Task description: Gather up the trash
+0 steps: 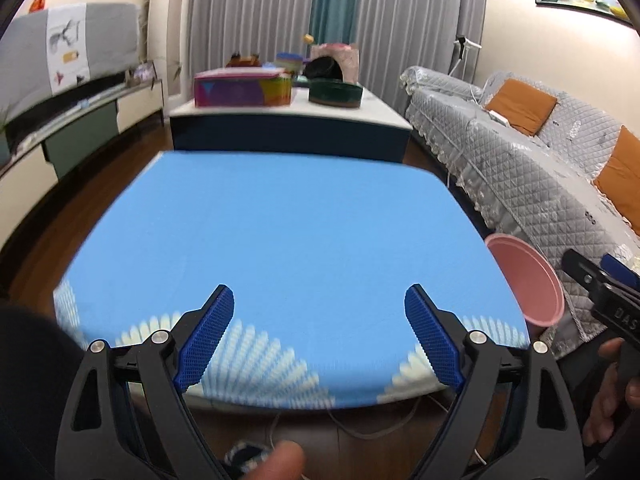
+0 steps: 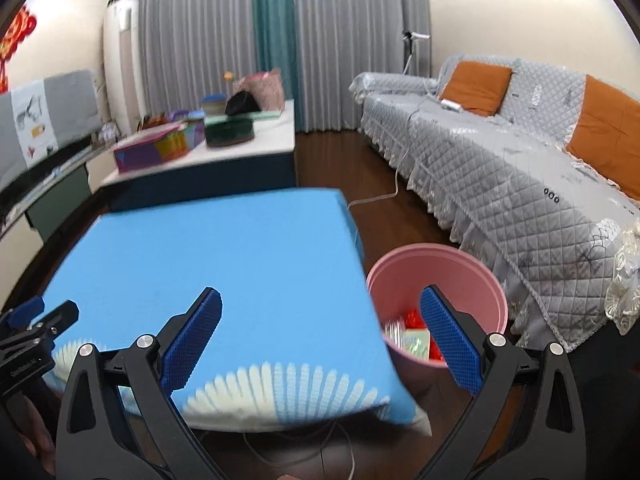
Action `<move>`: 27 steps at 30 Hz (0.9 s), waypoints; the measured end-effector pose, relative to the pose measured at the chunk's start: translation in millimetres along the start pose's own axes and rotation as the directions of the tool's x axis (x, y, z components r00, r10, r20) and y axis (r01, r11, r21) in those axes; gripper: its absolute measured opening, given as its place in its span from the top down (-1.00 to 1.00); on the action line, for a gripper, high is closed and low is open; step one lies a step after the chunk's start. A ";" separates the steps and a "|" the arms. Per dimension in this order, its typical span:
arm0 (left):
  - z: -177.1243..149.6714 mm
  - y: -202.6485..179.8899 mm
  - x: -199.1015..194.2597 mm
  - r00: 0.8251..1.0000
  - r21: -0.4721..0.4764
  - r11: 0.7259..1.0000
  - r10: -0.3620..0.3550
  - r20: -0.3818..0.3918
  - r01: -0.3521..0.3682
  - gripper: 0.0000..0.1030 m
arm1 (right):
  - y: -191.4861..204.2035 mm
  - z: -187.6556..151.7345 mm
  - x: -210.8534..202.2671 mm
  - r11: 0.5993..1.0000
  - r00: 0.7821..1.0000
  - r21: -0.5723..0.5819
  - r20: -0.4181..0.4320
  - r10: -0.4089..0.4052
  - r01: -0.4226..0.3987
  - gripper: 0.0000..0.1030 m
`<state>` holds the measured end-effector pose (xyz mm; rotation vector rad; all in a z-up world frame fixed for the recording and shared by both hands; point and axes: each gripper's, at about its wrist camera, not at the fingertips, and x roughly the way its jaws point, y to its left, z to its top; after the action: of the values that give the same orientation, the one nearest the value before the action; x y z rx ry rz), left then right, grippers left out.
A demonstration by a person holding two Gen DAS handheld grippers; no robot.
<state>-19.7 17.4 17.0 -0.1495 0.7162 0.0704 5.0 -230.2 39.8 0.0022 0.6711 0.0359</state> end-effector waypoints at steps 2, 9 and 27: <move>-8.3 0.4 -1.7 1.000 0.002 1.000 -0.004 -0.016 0.004 -0.64 | 9.2 -8.5 -5.0 0.999 1.000 -0.031 0.001 0.010 -0.010 -0.90; -4.9 4.9 0.9 1.000 -0.014 1.000 0.008 0.002 -0.008 -0.64 | 21.9 -20.3 -1.4 0.997 0.999 -0.073 -0.030 0.031 -0.033 -0.90; -12.5 -2.9 6.4 1.000 0.003 1.000 0.005 -0.025 -0.005 -0.65 | 17.3 -22.2 0.7 0.999 0.999 -0.044 -0.048 0.018 -0.020 -0.90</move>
<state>-22.7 12.7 3.8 -0.1458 0.7416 0.0722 -8.8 -213.2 22.3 -0.0355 0.7181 0.0691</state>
